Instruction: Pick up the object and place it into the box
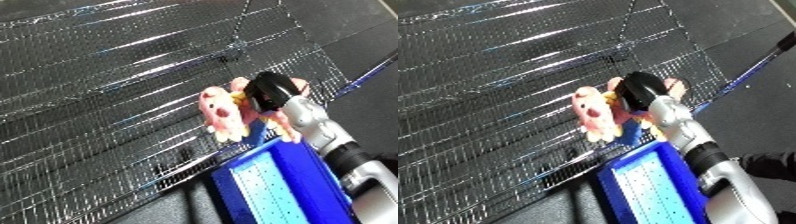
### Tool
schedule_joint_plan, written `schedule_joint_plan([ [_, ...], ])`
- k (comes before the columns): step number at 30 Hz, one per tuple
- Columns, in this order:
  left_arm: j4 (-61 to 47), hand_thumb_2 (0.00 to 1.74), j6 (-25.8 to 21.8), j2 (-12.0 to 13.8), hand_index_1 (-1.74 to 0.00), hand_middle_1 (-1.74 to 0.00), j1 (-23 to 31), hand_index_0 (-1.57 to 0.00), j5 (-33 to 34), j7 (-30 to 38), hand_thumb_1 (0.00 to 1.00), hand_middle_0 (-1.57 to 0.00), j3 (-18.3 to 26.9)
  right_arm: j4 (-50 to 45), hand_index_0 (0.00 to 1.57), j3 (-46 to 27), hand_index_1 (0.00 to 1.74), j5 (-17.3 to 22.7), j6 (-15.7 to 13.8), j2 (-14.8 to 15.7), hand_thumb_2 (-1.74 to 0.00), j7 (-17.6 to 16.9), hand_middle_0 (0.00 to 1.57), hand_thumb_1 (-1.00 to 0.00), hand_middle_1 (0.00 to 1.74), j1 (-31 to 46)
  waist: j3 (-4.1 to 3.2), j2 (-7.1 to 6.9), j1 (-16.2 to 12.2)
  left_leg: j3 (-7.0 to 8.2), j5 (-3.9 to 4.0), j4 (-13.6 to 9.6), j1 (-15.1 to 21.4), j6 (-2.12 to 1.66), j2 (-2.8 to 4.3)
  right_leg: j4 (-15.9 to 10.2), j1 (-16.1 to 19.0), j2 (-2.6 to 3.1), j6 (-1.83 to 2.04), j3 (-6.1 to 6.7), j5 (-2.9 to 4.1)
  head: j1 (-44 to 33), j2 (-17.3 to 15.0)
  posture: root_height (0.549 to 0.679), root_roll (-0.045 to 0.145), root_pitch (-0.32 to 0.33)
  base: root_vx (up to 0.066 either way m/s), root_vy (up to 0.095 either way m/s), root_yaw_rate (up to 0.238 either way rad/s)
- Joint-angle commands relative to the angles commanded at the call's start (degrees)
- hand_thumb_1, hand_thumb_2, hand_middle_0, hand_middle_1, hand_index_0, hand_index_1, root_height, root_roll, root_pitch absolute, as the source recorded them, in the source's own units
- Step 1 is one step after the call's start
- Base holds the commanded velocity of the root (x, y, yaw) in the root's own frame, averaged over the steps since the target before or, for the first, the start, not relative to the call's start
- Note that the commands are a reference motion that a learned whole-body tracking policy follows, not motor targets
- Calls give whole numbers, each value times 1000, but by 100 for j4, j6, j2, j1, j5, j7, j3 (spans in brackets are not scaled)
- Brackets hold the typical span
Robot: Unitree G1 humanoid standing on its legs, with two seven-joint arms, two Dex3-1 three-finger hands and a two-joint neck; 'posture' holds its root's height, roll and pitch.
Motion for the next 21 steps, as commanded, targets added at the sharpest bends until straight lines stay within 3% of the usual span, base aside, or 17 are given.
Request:
schedule_joint_plan([
  [13,69,1740,39,-58,-1740,-1740,1,-1570,2,-48,1000,-1570,65,-1010,1570,-935,1740,146,-107,-559,-1740,-199,1570,-1000,1740,634,-90,-116,-172,80,-79,61,101,-1,58,-2,48,33,13,32,-16,354,123,635,64,-139,1,-5,-43],
  [21,98,1740,69,-143,-1740,-1740,109,-1570,37,-10,1000,-1570,168,-1811,1570,-1899,1740,246,-156,-779,-1740,-354,1570,-1000,1740,1469,-164,-177,-364,186,-139,28,242,-4,104,-77,143,46,32,75,-12,1032,214,637,65,-139,9,12,-89],
])
